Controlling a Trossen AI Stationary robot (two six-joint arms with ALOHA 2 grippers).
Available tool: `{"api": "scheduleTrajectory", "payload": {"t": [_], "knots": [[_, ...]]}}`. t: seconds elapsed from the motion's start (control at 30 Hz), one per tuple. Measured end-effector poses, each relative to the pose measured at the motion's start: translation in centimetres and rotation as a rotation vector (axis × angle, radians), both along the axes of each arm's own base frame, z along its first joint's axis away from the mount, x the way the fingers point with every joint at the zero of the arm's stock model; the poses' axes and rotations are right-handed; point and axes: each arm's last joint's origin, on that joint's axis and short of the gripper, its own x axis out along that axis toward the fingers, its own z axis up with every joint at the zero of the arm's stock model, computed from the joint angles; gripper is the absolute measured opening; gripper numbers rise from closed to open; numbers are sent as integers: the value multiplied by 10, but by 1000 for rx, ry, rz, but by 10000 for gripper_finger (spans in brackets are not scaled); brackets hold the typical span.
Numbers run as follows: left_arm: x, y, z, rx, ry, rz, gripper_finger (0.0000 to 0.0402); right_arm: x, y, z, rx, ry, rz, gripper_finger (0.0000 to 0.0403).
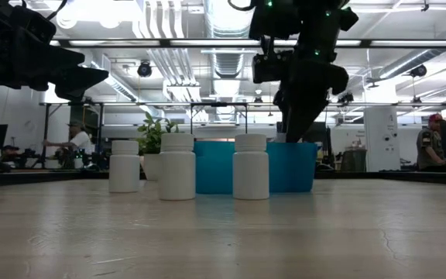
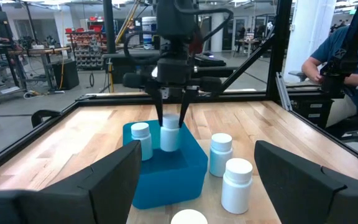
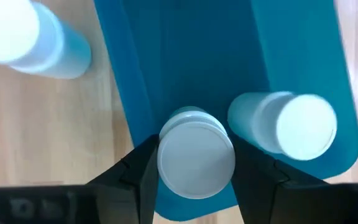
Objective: Pick and place pill bottles into a basket
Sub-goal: Put the white medicine bottle into the blue bin
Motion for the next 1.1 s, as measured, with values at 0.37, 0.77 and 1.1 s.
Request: {"api": "scheduleTrajectory", "payload": {"t": [0.37, 0.77, 1.1], "knots": [[0, 0, 0, 0, 0, 0, 295, -4, -1, -13, 19, -8, -7, 148], [0, 0, 0, 0, 0, 0, 295, -3, -2, -12, 75, -8, 3, 149], [0, 0, 0, 0, 0, 0, 295, -4, -5, -10, 93, -7, -16, 169]]}}
